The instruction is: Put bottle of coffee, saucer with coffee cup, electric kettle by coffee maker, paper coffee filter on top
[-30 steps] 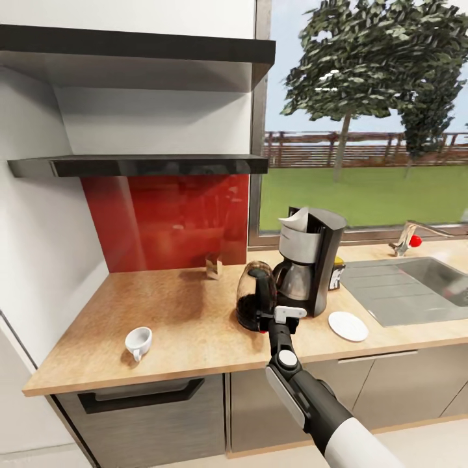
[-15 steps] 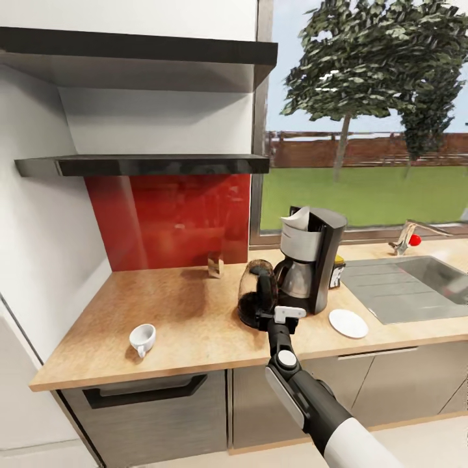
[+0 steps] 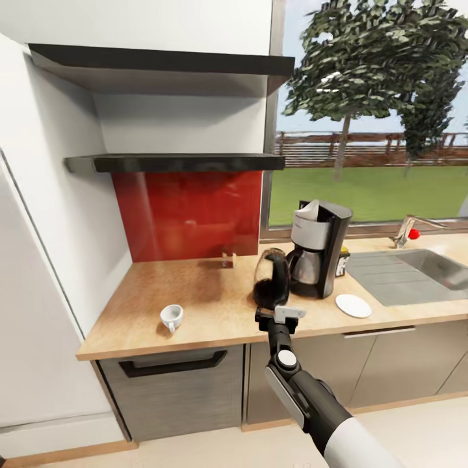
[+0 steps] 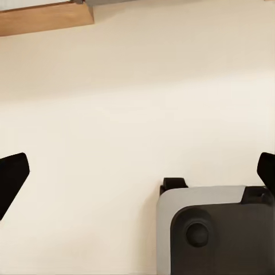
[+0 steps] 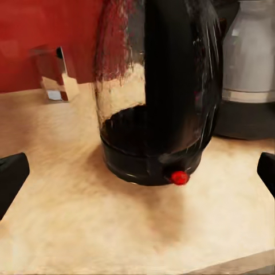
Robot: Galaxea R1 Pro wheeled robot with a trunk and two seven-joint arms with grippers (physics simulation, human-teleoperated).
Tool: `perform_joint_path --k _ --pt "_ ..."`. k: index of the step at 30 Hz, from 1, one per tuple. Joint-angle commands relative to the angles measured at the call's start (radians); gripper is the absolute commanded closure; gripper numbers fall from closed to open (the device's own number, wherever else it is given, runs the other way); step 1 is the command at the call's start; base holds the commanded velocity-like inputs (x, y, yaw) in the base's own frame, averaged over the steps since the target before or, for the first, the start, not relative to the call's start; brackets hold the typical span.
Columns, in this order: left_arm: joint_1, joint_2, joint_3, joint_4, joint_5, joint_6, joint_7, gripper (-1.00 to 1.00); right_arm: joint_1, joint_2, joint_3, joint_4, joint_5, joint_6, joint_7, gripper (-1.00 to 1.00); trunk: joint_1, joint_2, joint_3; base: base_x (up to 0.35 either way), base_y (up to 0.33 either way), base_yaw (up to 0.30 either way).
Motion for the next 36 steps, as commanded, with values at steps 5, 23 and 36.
perform_joint_path --k 5,23,36 --pt "-0.001 0.000 0.002 0.001 0.006 -0.002 -0.006 -1.00 -0.002 0.000 0.005 0.001 -0.010 -0.008 -0.005 -1.00 0.000 -0.002 -0.002 -0.250 0.225 0.000" --pt "0.013 0.034 -0.001 0.018 0.001 0.013 -0.010 -1.00 -0.007 0.105 0.008 -0.214 -0.010 0.424 -0.001 -1.00 0.000 -0.002 -0.002 -0.084 0.076 0.000" --pt "0.011 0.048 -0.003 0.056 -0.002 0.014 -0.020 -1.00 -0.010 0.105 0.004 -0.488 -0.178 0.811 -0.002 -1.00 0.000 -0.002 -0.002 0.000 0.000 0.000"
